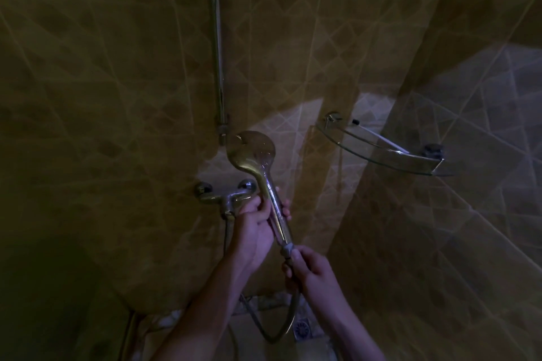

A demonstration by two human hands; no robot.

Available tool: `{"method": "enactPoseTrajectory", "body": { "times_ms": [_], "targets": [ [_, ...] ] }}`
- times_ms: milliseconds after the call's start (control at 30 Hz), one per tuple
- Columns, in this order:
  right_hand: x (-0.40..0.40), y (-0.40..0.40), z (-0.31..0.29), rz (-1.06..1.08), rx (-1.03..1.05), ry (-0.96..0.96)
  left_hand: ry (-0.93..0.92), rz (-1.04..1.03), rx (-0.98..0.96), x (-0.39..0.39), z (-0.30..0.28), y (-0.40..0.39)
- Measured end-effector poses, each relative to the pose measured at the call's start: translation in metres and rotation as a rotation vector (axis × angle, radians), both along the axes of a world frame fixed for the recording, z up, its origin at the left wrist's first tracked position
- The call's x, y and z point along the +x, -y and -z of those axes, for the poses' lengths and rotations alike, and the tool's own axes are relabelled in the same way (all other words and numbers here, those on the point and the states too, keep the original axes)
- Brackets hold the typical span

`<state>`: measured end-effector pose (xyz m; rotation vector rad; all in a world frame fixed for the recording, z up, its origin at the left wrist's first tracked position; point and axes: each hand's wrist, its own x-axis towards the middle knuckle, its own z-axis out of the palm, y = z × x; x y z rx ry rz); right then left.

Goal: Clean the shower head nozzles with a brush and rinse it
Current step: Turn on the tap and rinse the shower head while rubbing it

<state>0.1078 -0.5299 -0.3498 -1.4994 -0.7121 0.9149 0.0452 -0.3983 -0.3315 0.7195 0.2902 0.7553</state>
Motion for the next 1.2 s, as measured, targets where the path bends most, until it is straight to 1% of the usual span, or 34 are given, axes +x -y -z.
{"method": "enactPoseTrajectory", "body": {
  "times_ms": [100,167,333,433,500,567,700,733,833,867,967,1067,1133,1200],
  "targets": [
    [-0.005,0.001,-0.003,-0.044,-0.002,-0.043,-0.011,-0.023,-0.021,0.002,-0.002,0.001],
    [-0.008,0.001,-0.004,-0.05,0.01,-0.068,-0.063,-0.062,0.012,0.006,0.0,0.001],
    [-0.012,-0.002,-0.007,-0.042,0.026,-0.097,-0.111,-0.131,0.046,0.011,0.003,-0.002],
    [-0.012,-0.004,-0.007,-0.033,0.02,-0.147,-0.102,-0.127,0.055,0.01,0.001,-0.005],
    [-0.01,-0.004,-0.006,-0.035,0.014,-0.168,-0.132,-0.091,0.093,0.009,0.001,-0.005],
    [-0.007,-0.003,-0.005,-0.027,0.007,-0.163,-0.141,-0.046,0.095,0.008,0.002,-0.005],
    [-0.004,-0.002,-0.004,-0.026,-0.006,-0.12,-0.042,0.027,-0.029,0.011,0.002,0.0],
    [-0.004,-0.003,-0.004,-0.029,-0.005,-0.115,-0.039,0.029,-0.023,0.013,0.001,0.001],
    [-0.007,-0.004,-0.003,-0.04,0.001,-0.119,-0.138,-0.014,0.127,0.018,0.001,0.001],
    [-0.007,-0.004,-0.003,-0.04,-0.001,-0.117,-0.15,-0.022,0.142,0.019,0.002,0.001],
    [-0.009,-0.005,-0.004,-0.034,-0.011,-0.106,-0.139,-0.046,0.103,0.02,0.004,-0.001],
    [-0.008,-0.006,-0.002,-0.022,-0.033,-0.115,-0.185,-0.083,0.056,0.022,0.006,-0.004],
    [-0.007,-0.006,0.0,-0.021,-0.051,-0.103,-0.195,-0.049,0.055,0.02,0.006,-0.006],
    [-0.006,-0.005,0.001,-0.018,-0.059,-0.089,-0.158,-0.004,0.068,0.016,0.005,-0.009]
  ]
}}
